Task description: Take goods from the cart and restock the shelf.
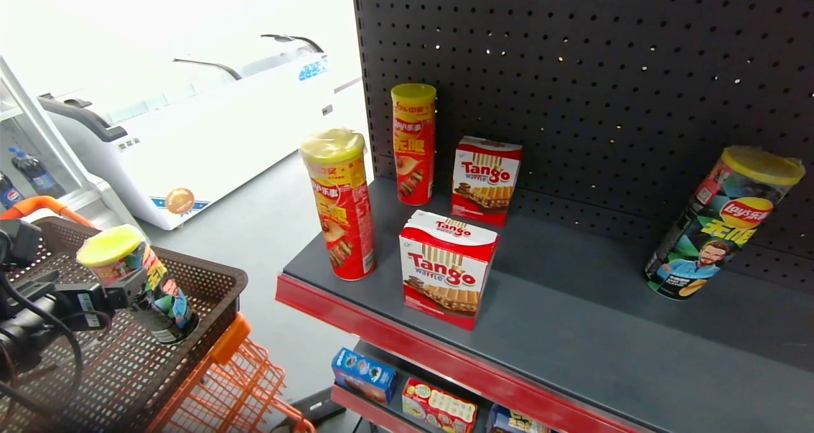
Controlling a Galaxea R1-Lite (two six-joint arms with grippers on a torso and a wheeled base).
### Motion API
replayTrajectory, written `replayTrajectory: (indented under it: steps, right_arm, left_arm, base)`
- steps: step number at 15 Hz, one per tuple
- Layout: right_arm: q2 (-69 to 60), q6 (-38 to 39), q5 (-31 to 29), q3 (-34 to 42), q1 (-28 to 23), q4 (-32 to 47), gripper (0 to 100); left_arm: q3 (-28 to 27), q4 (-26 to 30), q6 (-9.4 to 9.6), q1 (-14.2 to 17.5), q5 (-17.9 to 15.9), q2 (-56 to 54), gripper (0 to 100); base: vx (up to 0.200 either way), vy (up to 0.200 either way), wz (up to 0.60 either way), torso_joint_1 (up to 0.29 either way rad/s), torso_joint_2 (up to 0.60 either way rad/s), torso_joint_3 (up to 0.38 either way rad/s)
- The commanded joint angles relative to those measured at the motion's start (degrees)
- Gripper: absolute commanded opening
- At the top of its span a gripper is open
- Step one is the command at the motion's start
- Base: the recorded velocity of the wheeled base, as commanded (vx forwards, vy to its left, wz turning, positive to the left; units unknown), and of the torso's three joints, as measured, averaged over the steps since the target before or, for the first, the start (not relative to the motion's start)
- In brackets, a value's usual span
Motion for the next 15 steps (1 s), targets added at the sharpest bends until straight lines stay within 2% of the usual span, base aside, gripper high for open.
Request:
replayTrajectory:
  steps: [1,4,6,13,15]
  right_arm:
    - [0.07,-0.02,0.02,0.00,-0.06,-0.01,100]
    - [0.07,-0.02,0.02,0.00,0.03,-0.01,100]
    - [0.07,-0.02,0.02,0.00,-0.06,-0.01,100]
    - [0.07,-0.02,0.02,0.00,0.03,-0.01,100]
    - [0.07,-0.02,0.10,0.00,-0.06,-0.01,100]
  left_arm:
    - [2.07,-7.56,0.07,-1.28,-0.06,11.40,100]
    - [1.36,-14.59,0.07,-1.28,-0.06,16.85,100]
    - [0.66,-17.05,-0.02,-1.02,0.03,19.67,100]
    - [-5.93,-17.32,-0.46,0.39,0.03,24.76,100]
    - [-6.99,-17.49,-1.60,0.13,0.03,25.82,100]
  base:
    - [0.000,0.000,0.00,0.000,0.00,0.000]
    - [0.000,0.000,0.00,0.000,0.00,0.000]
    - [0.000,0.000,0.00,0.000,0.00,0.000]
    - [0.000,0.000,0.00,0.000,0.00,0.000]
    - [0.000,0.000,0.00,0.000,0.00,0.000]
